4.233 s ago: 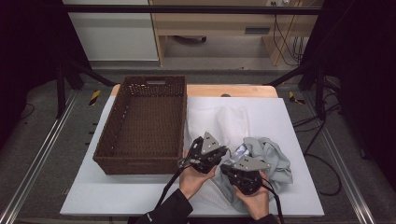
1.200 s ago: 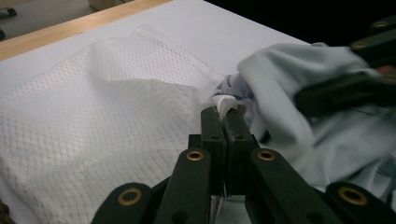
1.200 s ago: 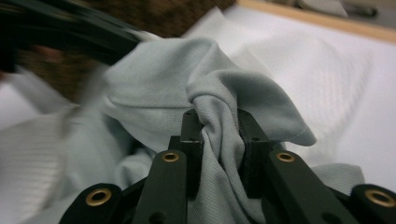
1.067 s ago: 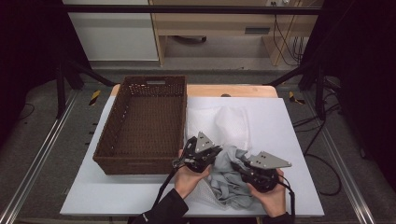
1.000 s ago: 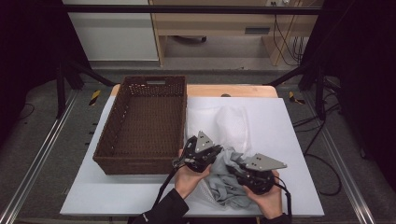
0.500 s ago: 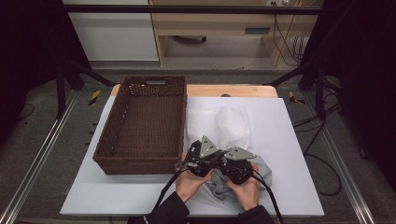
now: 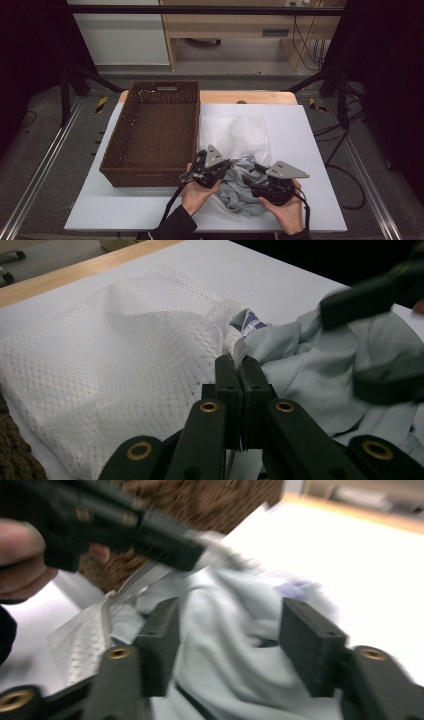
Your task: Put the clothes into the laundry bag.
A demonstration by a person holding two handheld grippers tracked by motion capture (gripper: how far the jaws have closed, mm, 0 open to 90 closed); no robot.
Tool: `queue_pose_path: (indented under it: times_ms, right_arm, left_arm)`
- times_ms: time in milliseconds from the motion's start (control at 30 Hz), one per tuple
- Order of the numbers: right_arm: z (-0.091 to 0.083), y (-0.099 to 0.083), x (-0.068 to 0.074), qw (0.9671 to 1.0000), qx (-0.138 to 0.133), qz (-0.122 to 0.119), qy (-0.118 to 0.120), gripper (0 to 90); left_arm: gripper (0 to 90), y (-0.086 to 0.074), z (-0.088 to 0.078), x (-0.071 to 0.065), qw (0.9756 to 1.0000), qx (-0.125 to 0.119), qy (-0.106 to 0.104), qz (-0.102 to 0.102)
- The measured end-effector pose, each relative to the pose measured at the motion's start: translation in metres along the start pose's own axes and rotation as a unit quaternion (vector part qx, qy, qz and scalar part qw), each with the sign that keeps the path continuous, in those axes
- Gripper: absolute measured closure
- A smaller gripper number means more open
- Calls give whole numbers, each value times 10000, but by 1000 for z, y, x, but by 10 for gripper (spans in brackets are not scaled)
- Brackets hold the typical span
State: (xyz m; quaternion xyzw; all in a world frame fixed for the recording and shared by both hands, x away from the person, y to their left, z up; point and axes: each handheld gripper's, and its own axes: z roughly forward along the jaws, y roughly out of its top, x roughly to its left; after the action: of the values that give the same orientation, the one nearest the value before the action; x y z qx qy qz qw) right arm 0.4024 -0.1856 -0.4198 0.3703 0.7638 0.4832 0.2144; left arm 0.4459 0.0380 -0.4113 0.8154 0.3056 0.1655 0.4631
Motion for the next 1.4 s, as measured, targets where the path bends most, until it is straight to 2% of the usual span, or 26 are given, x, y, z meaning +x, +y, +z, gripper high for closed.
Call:
queue_pose_path:
  times_ms: [67,100,133,167,267,300,367,400,433,467,533,633,733,833,933,1000,1067,1133,1200,1267,1333,1400]
  right_arm:
    - [-9,1,-9,9995,-58,-11,-312,291]
    - [-9,0,-13,9990,-6,21,-436,253]
    - [-6,-3,-20,9980,162,114,-594,232]
    - [-3,-6,-24,9975,243,167,-650,226]
    - [20,-20,-31,9964,610,341,-485,234]
    - [26,-22,-32,9959,671,373,-472,270]
    - [35,-26,-33,9956,788,416,-288,444]
    - [36,-25,-32,9955,795,485,-183,586]
    - [36,-24,-32,9953,807,523,-83,688]
    - [35,-23,-32,9953,815,527,-58,752]
    - [30,-21,-32,9953,802,533,-38,796]
    - [18,-16,-26,9975,577,405,97,806]
    - [6,-7,-6,9987,342,73,371,807]
    - [7,-1,15,9974,379,-191,590,807]
    - [19,0,29,9954,484,-330,753,806]
    - [31,-1,31,9955,571,-325,683,806]
    - [44,-2,26,9964,639,-209,509,805]
    - [56,-3,19,9976,645,-28,247,803]
    - [66,-4,13,9980,631,54,-46,798]
    - [72,-5,10,9978,623,151,-182,794]
    - [76,-6,8,9978,605,147,-222,783]
    - [73,-5,7,9979,599,186,-144,743]
  left_arm:
    - [888,0,0,0,10000,4,-6,-1]
    - [888,1,1,0,10000,4,-9,9]
    - [888,0,1,0,10000,0,-10,8]
    - [888,0,1,-1,10000,-2,-6,14]
    - [888,0,2,-1,10000,21,-4,46]
    - [888,0,3,-2,10000,51,-3,61]
    - [888,-2,5,-3,9999,99,13,64]
    - [888,-2,7,-3,9999,101,8,59]
    - [888,-3,7,-2,9999,105,-5,46]
    - [888,-3,8,-2,9999,104,-12,34]
    - [888,-2,8,-2,9999,114,7,38]
    - [888,-1,6,0,9999,97,29,0]
    - [888,3,3,3,9999,37,-6,-97]
    - [888,9,-2,0,9999,-74,-26,-91]
    - [888,14,-6,-6,9999,-138,-84,15]
    - [889,16,-9,-12,9997,-201,-117,89]
    - [889,16,-10,-14,9996,-231,-146,100]
    - [888,14,-9,-15,9996,-188,-163,99]
    - [889,10,-6,-14,9998,-118,-162,85]
    - [888,4,-2,-10,9999,-46,-165,23]
    - [888,-1,0,-8,9998,-17,-175,-13]
    - [888,-3,-1,-6,9999,-22,-143,-27]
